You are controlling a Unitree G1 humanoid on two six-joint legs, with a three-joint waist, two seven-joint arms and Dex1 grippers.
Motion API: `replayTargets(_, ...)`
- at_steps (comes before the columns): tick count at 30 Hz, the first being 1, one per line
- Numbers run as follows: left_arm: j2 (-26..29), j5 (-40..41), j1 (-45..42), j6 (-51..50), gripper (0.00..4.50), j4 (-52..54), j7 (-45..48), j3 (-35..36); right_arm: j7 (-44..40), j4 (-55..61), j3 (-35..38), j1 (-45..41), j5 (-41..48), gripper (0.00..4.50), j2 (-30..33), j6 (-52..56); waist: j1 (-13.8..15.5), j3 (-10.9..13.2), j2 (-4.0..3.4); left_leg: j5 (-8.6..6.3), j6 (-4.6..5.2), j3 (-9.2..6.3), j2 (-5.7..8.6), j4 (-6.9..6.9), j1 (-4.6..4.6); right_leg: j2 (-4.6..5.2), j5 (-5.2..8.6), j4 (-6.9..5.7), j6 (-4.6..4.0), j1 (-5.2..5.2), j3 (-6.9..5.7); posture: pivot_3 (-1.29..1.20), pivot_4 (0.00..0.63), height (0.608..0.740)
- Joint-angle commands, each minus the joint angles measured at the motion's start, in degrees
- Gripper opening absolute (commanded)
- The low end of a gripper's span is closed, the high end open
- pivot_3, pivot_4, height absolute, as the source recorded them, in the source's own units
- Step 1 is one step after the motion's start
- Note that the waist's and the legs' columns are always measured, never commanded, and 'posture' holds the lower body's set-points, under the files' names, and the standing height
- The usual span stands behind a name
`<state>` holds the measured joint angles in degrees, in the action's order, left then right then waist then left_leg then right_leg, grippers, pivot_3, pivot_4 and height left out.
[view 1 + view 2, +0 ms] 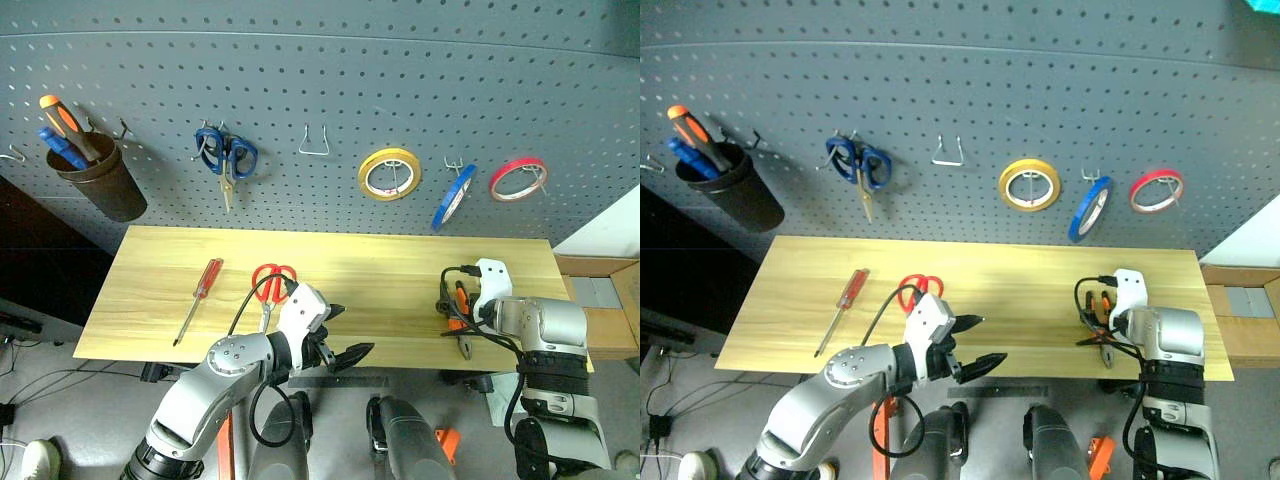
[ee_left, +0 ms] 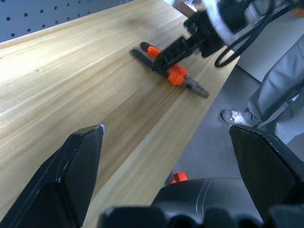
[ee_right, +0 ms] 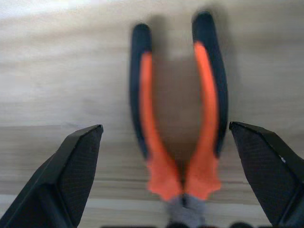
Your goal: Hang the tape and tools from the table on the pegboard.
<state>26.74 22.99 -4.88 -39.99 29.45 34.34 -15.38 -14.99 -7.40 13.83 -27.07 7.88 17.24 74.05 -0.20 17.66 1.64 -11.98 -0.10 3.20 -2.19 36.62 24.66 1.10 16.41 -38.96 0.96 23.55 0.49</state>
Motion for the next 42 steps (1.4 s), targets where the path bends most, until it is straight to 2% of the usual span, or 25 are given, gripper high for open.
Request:
replayTargets(1, -0.16, 1.39, 0.46, -0.77, 4.5, 3.23, -0.16, 0.88, -2.07, -0.44, -3.23, 0.45, 0.53, 4.43, 2.12, -3.45, 0.0, 0.1, -0.01, 0.0, 0.0, 0.01, 0.0, -0.01, 0.06, 0.0, 0.0, 0.0, 0.0, 0.07, 0.01, 0.1, 0.356, 0.74)
replayTargets(15, 0.04, 3.26, 1.23, -2.72, 4.5, 5.91, -0.83, 1.12, -3.22, -3.86, -6.5, 0.56, 0.76, 4.43, 3.55, -6.04, 0.1, 0.23, 0.07, 0.03, -0.07, 0.03, -0.01, -0.32, 0.08, 0.0, 0.02, 0.11, 0.05, 0.18, -0.01, 0.11, 0.352, 0.74)
replayTargets(18, -0.11, 3.23, 1.15, -2.52, 4.5, 5.97, -0.97, 1.15, -3.19, -4.61, -5.84, -0.41, 1.01, 3.83, 3.33, -7.44, 0.13, 0.24, 0.08, 0.03, -0.08, 0.04, -0.01, -0.32, 0.09, 0.0, 0.0, 0.15, 0.07, 0.18, 0.0, 0.11, 0.342, 0.74)
replayTargets(21, -0.22, 3.05, 1.16, -2.29, 4.5, 5.88, -1.14, 0.98, -3.01, -4.72, -5.6, -0.86, 1.3, 2.84, 3.01, -7.34, 0.13, 0.23, 0.08, 0.03, -0.08, 0.06, -0.02, -0.35, 0.09, -0.01, 0.0, 0.17, 0.08, 0.19, 0.01, 0.11, 0.334, 0.74)
replayTargets(22, -0.27, 2.97, 1.1, -2.19, 4.5, 5.78, -1.19, 0.93, -2.99, -4.71, -5.73, -0.8, 1.23, 2.7, 3.07, -7.52, 0.13, 0.23, 0.09, 0.04, -0.08, 0.06, -0.03, -0.4, 0.09, -0.01, 0.0, 0.19, 0.08, 0.2, 0.0, 0.11, 0.331, 0.74)
replayTargets(29, -0.63, 2.5, 0.29, -1.36, 4.5, 4.49, -1.2, 0.97, -3.2, -4.37, -6.56, -0.38, 0.76, 2.7, 3.7, -8.49, 0.12, 0.22, 0.09, 0.05, -0.11, 0.07, -0.02, -0.51, 0.09, -0.01, 0.0, 0.29, 0.08, 0.21, 0.0, 0.1, 0.311, 0.74)
replayTargets(33, -1.63, 3.03, -0.63, -0.85, 4.5, 3.5, -2.05, 2.79, -5.72, 5.74, -8.53, 2.54, 1.64, 2.7, 5.37, -10.65, 0.25, 0.19, 0.06, 0.05, -0.12, 0.07, -0.02, -0.52, 0.1, -0.01, 0.0, 0.28, 0.08, 0.23, -0.01, 0.09, 0.285, 0.74)
replayTargets(38, -1.84, 4.93, 0.48, -1.39, 4.5, 3.93, -1.69, 6.06, -9.78, 24.66, -11.92, 10.62, 4.09, 2.7, 7.94, -13.49, 0.19, 0.12, 0.0, 0.18, -0.47, 0.09, 0.01, -0.61, 0.35, -0.01, 0.03, 0.13, 0.14, 0.58, 0.01, 0.08, 0.26, 0.74)
replayTargets(42, -1.27, 7.95, 3.05, -3.73, 4.5, 8.35, -2.92, 9.2, -9.89, 41.13, -12.37, 17.58, 7.22, 2.7, 6.76, -14.04, 0.17, 0.02, 0.05, 0.09, -0.65, 0.05, -0.03, -0.64, 0.35, -0.03, 0.14, 0.14, 0.32, 0.59, -0.02, 0.07, 0.248, 0.74)
